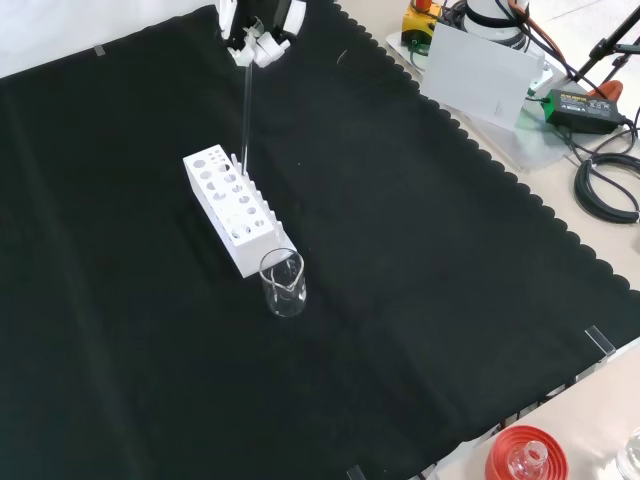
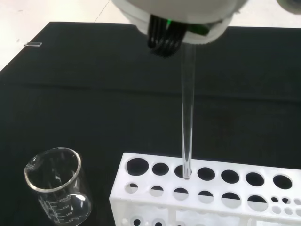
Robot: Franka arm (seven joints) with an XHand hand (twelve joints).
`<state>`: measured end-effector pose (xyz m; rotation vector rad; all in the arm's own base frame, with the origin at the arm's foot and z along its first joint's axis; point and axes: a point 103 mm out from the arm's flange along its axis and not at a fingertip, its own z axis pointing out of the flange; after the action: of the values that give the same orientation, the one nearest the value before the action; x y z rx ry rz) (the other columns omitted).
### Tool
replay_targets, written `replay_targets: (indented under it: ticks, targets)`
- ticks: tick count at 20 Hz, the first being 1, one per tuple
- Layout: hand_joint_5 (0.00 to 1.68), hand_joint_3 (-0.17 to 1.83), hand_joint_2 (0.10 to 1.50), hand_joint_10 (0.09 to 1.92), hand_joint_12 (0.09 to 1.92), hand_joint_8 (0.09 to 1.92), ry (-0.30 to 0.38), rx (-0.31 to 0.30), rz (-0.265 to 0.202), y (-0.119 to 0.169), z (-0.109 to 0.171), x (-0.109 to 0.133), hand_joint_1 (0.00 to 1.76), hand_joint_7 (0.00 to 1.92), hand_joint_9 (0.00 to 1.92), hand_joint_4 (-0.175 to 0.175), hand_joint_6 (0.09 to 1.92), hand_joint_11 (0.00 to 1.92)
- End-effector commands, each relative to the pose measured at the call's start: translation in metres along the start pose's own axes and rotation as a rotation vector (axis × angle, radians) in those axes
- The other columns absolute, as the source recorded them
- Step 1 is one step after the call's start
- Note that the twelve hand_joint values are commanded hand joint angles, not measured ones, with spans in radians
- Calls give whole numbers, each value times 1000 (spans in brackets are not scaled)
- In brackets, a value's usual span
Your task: Stir in the beaker to the left of the white test tube rack with the glass rod.
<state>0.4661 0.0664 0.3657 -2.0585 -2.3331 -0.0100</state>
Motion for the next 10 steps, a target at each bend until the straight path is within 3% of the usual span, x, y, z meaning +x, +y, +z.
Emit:
replay_targets:
  ticks: [1, 10]
  targets:
    - [1112, 717, 662, 420, 655, 888, -2, 6, -6, 0, 0, 0, 1318, 1307, 1781, -175, 728, 1619]
    - [1113, 725, 657, 415, 654, 886, 7, -3, 1, -1, -3, -1, 1318, 1310, 1783, -175, 729, 1621]
